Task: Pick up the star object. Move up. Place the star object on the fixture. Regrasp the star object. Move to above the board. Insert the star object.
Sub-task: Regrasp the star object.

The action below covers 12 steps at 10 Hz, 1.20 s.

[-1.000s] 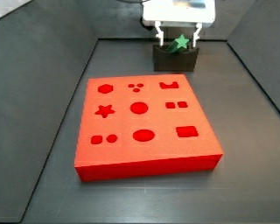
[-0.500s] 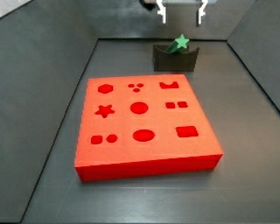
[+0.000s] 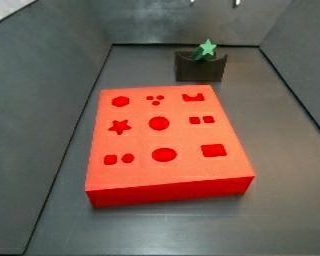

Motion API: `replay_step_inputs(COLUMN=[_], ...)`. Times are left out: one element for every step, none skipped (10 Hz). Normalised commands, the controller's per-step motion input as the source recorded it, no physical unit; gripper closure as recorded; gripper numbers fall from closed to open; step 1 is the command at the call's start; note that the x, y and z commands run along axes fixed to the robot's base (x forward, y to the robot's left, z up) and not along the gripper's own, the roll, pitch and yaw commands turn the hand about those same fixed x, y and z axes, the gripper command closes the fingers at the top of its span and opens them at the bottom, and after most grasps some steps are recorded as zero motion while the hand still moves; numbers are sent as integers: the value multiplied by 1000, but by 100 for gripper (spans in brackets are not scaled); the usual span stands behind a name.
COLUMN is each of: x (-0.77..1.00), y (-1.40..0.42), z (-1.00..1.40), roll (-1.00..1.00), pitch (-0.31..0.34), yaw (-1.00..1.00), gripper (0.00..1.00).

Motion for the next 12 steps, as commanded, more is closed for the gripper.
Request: replay_step_inputs(x=[-68,-75,-65,-31,-14,-10,-15,-10,-2,1,4,3], y=[-1000,-893,-765,-512,-232,-35,8,-20,-27,-19,-21,-18], z=[693,515,359,116,7,-11,8,7,8,11,12,13], roll=[1000,1000,1000,1000,1000,1000,1000,1000,1000,1000,1000,1000], pitch=[42,37,35,32,30,27,26,23,19,16,15,18], yaw=[11,11,11,11,11,12,13,13,15,16,18,19], gripper=[0,0,0,0,0,0,0,0,0,0,0,0])
